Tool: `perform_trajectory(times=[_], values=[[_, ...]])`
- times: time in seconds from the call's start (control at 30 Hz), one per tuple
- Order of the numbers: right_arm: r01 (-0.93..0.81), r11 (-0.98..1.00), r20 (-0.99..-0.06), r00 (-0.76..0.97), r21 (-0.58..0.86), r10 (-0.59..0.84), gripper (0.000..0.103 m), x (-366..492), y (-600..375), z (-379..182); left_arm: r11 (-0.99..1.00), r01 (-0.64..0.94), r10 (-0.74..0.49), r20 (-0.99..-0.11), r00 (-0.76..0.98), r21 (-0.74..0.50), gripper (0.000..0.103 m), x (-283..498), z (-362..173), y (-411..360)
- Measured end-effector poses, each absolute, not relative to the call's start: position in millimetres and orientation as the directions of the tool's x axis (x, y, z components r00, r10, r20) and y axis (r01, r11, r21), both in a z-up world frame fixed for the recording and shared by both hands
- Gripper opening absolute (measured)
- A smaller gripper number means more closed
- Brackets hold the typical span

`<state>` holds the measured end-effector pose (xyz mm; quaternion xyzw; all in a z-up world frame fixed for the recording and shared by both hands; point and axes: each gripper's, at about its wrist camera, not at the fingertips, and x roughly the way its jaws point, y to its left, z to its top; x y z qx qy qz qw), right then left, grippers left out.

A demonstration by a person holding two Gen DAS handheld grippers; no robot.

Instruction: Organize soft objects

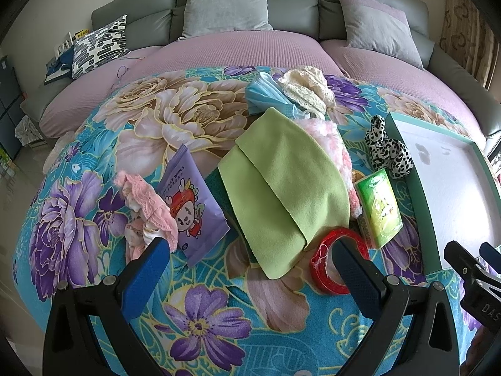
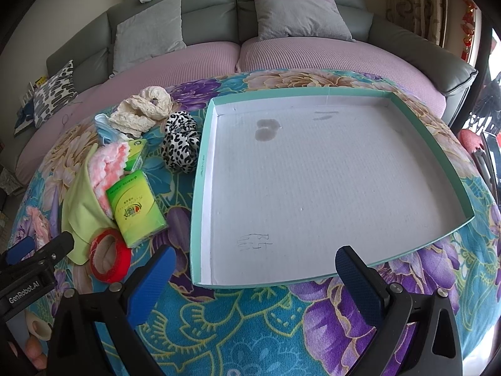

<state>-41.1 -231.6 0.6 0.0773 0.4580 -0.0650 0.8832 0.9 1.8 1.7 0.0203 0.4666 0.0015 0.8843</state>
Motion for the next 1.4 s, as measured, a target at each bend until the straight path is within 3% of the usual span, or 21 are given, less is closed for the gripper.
perform_trajectory(times=[0.4,0.73,0.9,1.27,1.4], values=[[0.178,0.982,-0.817,0.574,0.056,-0.057,0.103,-41.0,-227.8,4.7,1.000,0.002,0.004,-0.819,0.573,0.006,0.103,0.7,7.4,10.1],[0.128,0.991,-0.736,0.674,0.033,-0.063,0.103,-37.6,-209.9,40.7,0.988,-0.138,0.038,-0.758,0.652,-0.070,0.103,5.3,44.1,60.7],[0.029,0.999,-0.714,0.700,0.036,0.005,0.103,-28.4,-184.5,54.6,0.960,-0.231,0.031,-0.763,0.646,-0.157,0.103,17.5,48.0,98.1],[-0.109,0.985,-0.730,0.662,0.131,0.170,0.103,12.1,-141.3,53.1,0.882,-0.414,0.128,-0.730,0.671,-0.225,0.103,23.0,35.5,135.0],[-0.127,0.983,-0.757,0.628,0.129,0.181,0.103,18.0,-130.5,35.4,0.883,-0.401,0.103,-0.731,0.674,-0.245,0.103,21.5,17.6,137.6]])
